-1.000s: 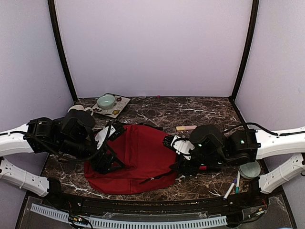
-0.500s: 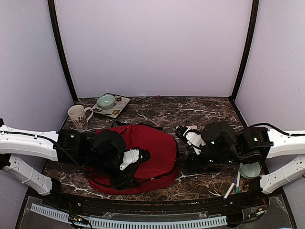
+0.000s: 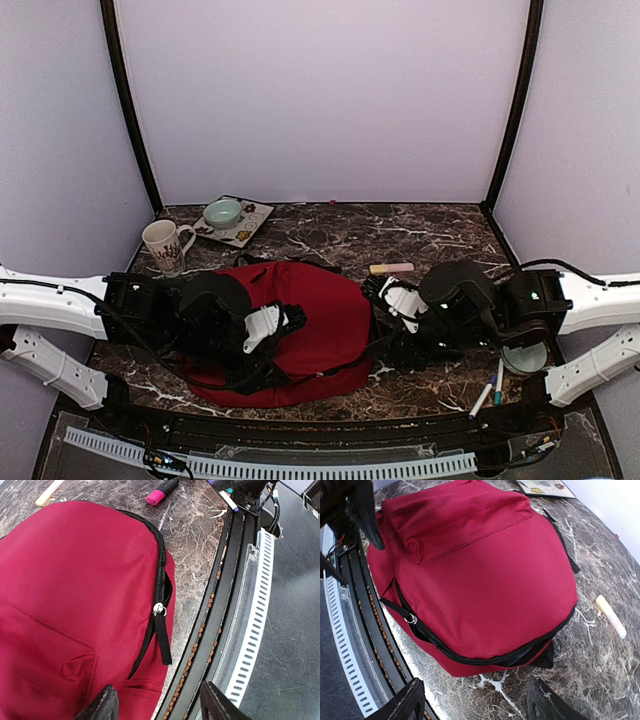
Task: Pack the student bag
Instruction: Grab the largest pocket of the student bag, then zip the student bag into the largest pocket of the bag.
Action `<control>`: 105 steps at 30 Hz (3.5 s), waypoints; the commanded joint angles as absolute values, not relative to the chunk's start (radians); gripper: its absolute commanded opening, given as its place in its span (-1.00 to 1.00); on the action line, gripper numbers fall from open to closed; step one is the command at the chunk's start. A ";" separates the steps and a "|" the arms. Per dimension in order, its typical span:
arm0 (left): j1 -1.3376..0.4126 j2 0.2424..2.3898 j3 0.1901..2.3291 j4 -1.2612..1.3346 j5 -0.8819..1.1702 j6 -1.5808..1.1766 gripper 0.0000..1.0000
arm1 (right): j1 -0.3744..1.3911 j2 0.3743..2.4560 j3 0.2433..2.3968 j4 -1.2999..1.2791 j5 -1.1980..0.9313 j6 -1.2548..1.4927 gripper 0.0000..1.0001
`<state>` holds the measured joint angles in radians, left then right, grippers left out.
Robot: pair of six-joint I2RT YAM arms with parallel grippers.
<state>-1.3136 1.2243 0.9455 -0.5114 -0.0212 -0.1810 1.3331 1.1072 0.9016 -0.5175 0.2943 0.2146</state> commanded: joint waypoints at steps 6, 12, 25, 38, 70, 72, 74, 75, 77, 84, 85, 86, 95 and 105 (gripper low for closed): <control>-1.316 1.116 0.919 -0.601 -0.108 -0.322 0.14 | 1.367 1.236 1.010 -0.492 0.215 0.060 0.38; -1.316 1.065 0.908 -0.637 -0.123 -0.394 0.05 | 1.401 1.283 1.039 -0.488 0.187 0.023 0.37; -1.316 0.986 0.888 -0.680 -0.190 -0.511 -0.02 | 1.442 1.409 1.111 -0.517 0.177 -0.095 0.32; -1.316 0.995 0.881 -0.681 -0.206 -0.541 -0.04 | 1.466 1.479 1.122 -0.481 0.196 -0.153 0.30; -1.316 0.912 0.829 -0.741 -0.216 -0.640 -0.06 | 1.512 1.752 1.231 -0.342 0.265 -0.287 -0.13; -1.316 0.908 0.828 -0.741 -0.219 -0.638 -0.06 | 1.512 1.757 1.226 -0.333 0.272 -0.290 -0.27; -1.315 0.908 0.830 -0.736 -0.221 -0.635 -0.06 | 1.513 1.763 1.223 -0.325 0.283 -0.289 -0.55; -1.316 0.909 0.830 -0.734 -0.222 -0.630 -0.06 | 1.511 1.763 1.219 -0.322 0.290 -0.288 -0.74; -1.316 0.912 0.831 -0.728 -0.223 -0.623 -0.06 | 1.512 1.758 1.212 -0.313 0.306 -0.280 -1.00; -1.316 0.932 0.842 -0.718 -0.217 -0.589 -0.07 | 1.512 1.687 1.168 -0.306 0.353 -0.231 -1.00; -1.316 0.935 0.844 -0.715 -0.214 -0.585 -0.08 | 1.512 1.672 1.162 -0.309 0.355 -0.220 -1.00; -1.316 0.939 0.846 -0.711 -0.209 -0.581 -0.08 | 1.513 1.657 1.160 -0.310 0.359 -0.205 -1.00; -1.316 0.979 0.875 -0.626 -0.159 -0.473 -0.06 | 1.513 1.463 1.004 -0.274 0.408 0.046 -1.00; -1.316 1.102 0.930 -0.523 -0.055 -0.291 0.06 | 1.512 1.390 0.947 -0.212 0.458 0.244 -1.00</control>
<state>-1.3136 1.0683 0.8906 -0.5869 -0.1181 -0.3992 1.5055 1.4361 0.9630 -0.2798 0.4137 0.1341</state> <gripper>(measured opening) 0.517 0.007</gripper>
